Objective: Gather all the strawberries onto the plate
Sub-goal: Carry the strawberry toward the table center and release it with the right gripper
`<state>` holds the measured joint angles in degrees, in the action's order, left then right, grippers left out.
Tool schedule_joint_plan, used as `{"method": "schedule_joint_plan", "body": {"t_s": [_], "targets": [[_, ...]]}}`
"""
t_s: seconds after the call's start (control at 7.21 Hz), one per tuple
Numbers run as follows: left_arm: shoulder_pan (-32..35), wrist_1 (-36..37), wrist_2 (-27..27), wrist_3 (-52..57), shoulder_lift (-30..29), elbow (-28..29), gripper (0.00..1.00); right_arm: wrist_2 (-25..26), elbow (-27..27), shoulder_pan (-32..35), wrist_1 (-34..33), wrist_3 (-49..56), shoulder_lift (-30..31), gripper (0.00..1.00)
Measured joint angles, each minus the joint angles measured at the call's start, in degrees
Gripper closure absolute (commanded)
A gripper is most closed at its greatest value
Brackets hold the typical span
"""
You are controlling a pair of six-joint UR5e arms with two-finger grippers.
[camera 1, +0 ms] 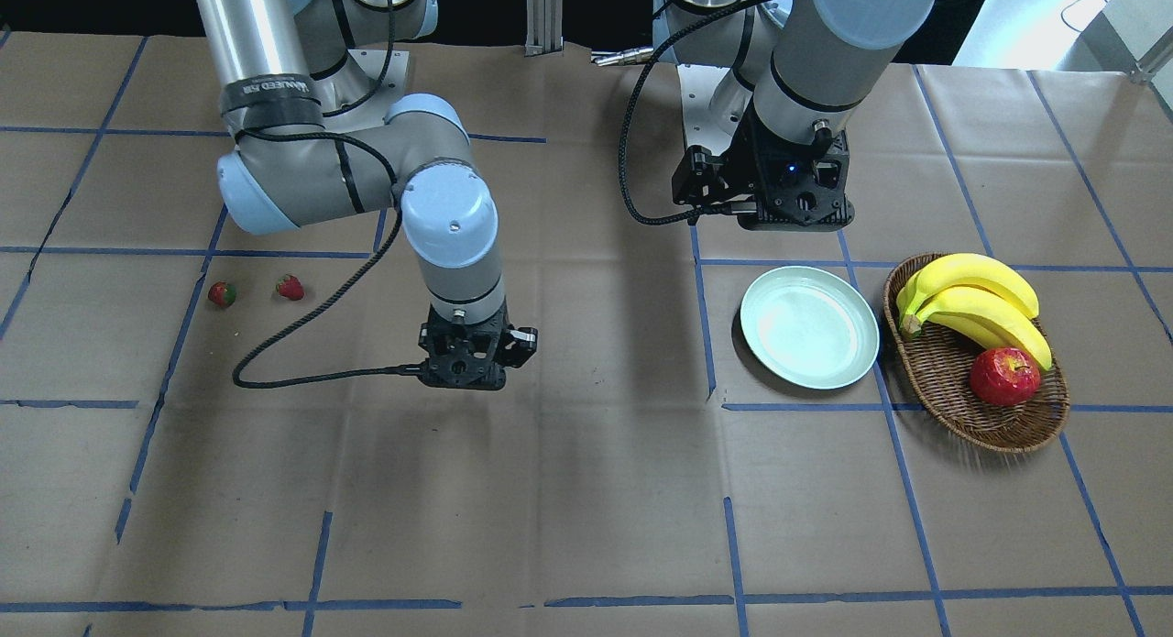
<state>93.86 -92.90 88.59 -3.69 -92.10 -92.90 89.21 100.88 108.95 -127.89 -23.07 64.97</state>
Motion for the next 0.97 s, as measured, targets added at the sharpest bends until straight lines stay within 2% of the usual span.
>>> {"method": "schedule_joint_plan", "body": {"t_s": [0.28,0.42,0.55,0.69,0.97], "targets": [[0.0,0.0,0.0,0.0,-0.07,0.0,0.0,-0.87,-3.27,2.85,-0.39,-3.27,-3.66,0.92],[0.0,0.0,0.0,0.0,-0.08,0.0,0.0,-1.21,-4.06,3.41,-0.94,-3.91,-4.68,0.79],[-0.01,0.0,0.0,0.0,-0.09,0.0,0.0,-1.34,-4.46,3.63,-1.23,-4.15,-5.3,0.24],[-0.03,0.0,0.0,0.0,-0.09,0.0,0.0,-1.34,-4.69,3.66,-1.34,-4.23,-5.95,0.0],[-0.01,0.0,0.02,0.02,-0.1,0.0,0.0,-1.16,-6.02,3.53,-0.55,-4.26,-6.49,0.0]]}}
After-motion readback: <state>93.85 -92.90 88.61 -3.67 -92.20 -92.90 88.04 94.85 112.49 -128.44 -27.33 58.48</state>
